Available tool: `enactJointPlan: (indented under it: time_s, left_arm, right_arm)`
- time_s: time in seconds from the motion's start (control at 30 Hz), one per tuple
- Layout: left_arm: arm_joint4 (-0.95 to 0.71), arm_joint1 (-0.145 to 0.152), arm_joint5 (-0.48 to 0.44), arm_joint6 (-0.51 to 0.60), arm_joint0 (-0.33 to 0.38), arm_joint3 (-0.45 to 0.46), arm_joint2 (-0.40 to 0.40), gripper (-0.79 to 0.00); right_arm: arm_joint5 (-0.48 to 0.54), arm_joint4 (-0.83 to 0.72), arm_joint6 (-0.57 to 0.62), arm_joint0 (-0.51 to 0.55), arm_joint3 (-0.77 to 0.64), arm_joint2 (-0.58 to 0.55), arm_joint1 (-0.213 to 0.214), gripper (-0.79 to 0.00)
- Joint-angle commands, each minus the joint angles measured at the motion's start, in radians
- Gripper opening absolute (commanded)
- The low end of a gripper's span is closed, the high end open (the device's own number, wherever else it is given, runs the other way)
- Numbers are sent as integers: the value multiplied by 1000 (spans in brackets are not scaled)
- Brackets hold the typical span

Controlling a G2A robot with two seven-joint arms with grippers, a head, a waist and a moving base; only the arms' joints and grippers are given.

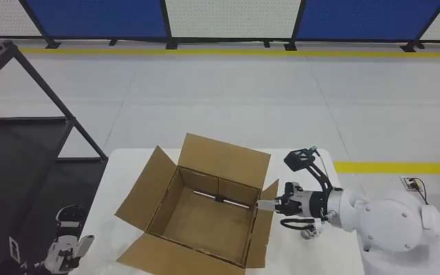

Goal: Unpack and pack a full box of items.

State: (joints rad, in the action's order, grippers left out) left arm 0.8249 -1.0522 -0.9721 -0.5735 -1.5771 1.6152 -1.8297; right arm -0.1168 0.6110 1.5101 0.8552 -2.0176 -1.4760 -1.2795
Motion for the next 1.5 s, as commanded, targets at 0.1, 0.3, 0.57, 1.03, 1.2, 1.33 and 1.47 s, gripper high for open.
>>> enactJointPlan:
  time_s: [0.1, 0.3, 0.57, 1.03, 1.2, 1.33, 1.47]
  left_arm:
    - [0, 0, 0, 0, 0, 0, 0, 0]
    - [0, 0, 0, 0, 0, 0, 0, 0]
    - [0, 0, 0, 0, 0, 0, 0, 0]
    - [0, 0, 0, 0, 0, 0, 0, 0]
    - [0, 0, 0, 0, 0, 0, 0, 0]
    - [0, 0, 0, 0, 0, 0, 0, 0]
    - [0, 0, 0, 0, 0, 0, 0, 0]
  right_arm:
    - [12, -25, -28, 21, 12, 9, 1, 0]
    - [-58, -43, -39, 8, 63, 28, 8, 0]
    - [-117, -30, -54, -46, 151, 89, 14, -372]
    - [-193, 60, -136, -83, 205, 127, 29, -668]
    - [-206, 72, -173, -89, 209, 137, 33, -785]
    - [-218, 73, -204, -81, 201, 140, 35, -785]
    - [-228, 72, -216, -77, 194, 140, 39, -785]
